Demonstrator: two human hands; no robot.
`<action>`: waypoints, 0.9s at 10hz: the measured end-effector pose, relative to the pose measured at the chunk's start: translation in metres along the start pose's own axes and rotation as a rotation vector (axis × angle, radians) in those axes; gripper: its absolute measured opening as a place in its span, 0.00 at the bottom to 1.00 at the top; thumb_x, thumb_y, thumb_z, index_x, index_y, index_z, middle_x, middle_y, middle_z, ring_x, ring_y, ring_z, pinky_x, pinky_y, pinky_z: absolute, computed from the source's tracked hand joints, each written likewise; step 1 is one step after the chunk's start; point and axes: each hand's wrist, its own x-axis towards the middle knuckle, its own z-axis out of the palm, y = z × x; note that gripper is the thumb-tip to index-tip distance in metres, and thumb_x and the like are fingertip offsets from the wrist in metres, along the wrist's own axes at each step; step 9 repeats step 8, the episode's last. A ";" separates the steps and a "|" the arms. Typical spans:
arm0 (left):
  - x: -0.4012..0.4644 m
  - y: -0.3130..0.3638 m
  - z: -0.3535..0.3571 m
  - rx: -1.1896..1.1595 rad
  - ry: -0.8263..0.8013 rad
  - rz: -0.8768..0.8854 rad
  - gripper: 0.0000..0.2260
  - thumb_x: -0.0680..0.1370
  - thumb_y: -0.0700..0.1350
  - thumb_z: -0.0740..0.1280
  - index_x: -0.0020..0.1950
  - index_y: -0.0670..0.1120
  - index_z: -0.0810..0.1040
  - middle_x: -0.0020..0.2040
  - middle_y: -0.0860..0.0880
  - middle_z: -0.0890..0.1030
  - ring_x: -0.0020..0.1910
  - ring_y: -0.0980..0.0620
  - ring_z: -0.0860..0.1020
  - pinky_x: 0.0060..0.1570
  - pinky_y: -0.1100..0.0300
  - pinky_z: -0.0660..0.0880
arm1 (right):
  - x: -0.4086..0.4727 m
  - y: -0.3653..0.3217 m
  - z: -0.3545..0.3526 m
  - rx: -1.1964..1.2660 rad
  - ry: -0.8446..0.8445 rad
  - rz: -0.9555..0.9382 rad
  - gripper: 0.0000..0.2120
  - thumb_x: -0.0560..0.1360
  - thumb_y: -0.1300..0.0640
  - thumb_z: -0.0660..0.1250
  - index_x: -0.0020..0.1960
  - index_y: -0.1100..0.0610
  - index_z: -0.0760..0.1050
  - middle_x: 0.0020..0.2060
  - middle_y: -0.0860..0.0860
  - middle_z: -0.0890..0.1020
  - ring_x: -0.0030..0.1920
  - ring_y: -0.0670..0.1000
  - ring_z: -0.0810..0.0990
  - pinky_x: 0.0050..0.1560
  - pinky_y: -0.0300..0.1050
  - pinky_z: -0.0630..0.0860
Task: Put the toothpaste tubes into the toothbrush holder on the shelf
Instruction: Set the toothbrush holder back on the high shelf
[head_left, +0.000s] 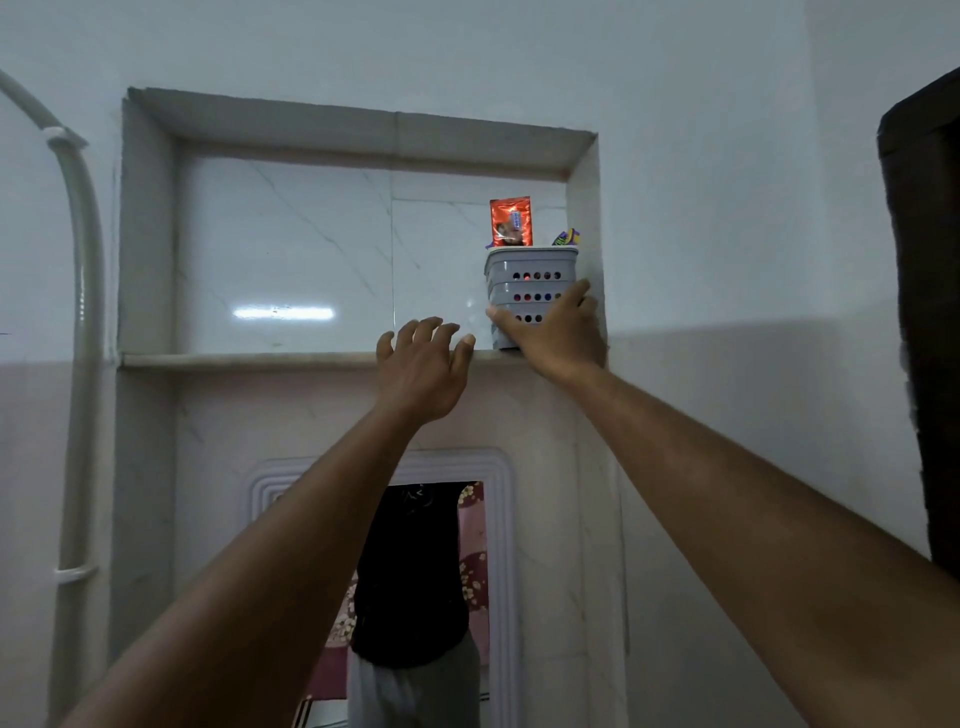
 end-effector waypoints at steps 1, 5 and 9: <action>0.000 0.000 0.001 0.022 -0.003 0.004 0.26 0.87 0.62 0.49 0.79 0.52 0.73 0.81 0.49 0.71 0.82 0.46 0.64 0.78 0.41 0.57 | -0.006 0.009 0.006 -0.074 -0.034 -0.056 0.71 0.71 0.20 0.70 0.88 0.62 0.34 0.83 0.62 0.65 0.78 0.64 0.71 0.70 0.62 0.76; -0.010 0.001 -0.009 0.066 -0.059 0.013 0.28 0.88 0.62 0.49 0.80 0.48 0.71 0.79 0.47 0.74 0.81 0.46 0.67 0.80 0.43 0.56 | 0.005 0.011 -0.003 -0.024 -0.205 -0.032 0.70 0.74 0.24 0.70 0.86 0.62 0.27 0.84 0.62 0.65 0.80 0.63 0.70 0.75 0.61 0.73; -0.015 0.007 -0.017 -0.022 -0.055 -0.015 0.29 0.87 0.62 0.50 0.82 0.48 0.68 0.81 0.46 0.71 0.82 0.45 0.65 0.82 0.42 0.51 | -0.020 0.021 -0.008 0.037 -0.094 -0.119 0.63 0.75 0.22 0.66 0.89 0.61 0.42 0.85 0.62 0.60 0.83 0.63 0.63 0.78 0.62 0.68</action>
